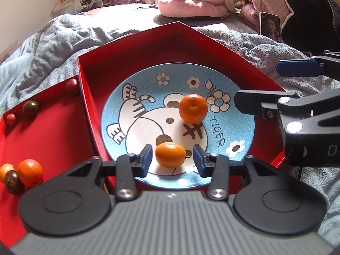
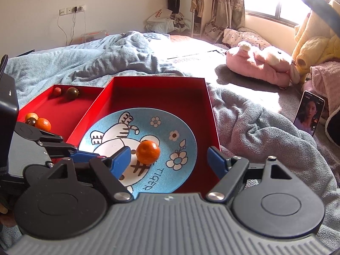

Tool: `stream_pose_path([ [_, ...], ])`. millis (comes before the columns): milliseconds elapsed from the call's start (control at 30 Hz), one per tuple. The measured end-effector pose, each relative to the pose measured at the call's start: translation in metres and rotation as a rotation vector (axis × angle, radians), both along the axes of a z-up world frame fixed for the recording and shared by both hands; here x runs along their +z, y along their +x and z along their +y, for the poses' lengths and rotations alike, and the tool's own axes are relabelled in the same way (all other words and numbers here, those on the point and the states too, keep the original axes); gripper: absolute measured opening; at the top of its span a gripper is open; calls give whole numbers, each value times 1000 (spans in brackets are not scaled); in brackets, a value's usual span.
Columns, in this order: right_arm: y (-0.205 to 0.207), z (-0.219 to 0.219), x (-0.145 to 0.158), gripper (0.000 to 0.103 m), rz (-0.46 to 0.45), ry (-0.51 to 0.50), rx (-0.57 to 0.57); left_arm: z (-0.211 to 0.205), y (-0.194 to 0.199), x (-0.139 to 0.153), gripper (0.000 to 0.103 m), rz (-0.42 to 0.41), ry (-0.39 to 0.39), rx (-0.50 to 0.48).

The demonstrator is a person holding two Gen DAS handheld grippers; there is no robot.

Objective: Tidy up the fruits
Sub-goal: 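Carry the small tangerine with the left gripper onto the plate and open, then move the right gripper back to the tray and grasp another tangerine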

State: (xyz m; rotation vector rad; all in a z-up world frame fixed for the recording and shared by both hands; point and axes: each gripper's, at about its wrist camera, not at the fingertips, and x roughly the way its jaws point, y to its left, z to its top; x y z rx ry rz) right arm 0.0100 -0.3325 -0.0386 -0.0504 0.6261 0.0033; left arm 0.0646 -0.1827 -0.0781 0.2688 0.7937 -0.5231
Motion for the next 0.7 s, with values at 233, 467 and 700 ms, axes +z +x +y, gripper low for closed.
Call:
stream_pose_path([
  [233, -2, 0, 4, 83, -9, -3, 1, 6, -4, 11, 54, -15, -25, 5],
  [467, 0, 10, 13, 83, -33, 2, 23, 30, -11, 34, 54, -47, -55, 54],
  [700, 4, 34, 23, 83, -57, 3, 82, 66, -14, 43, 54, -71, -15, 126],
])
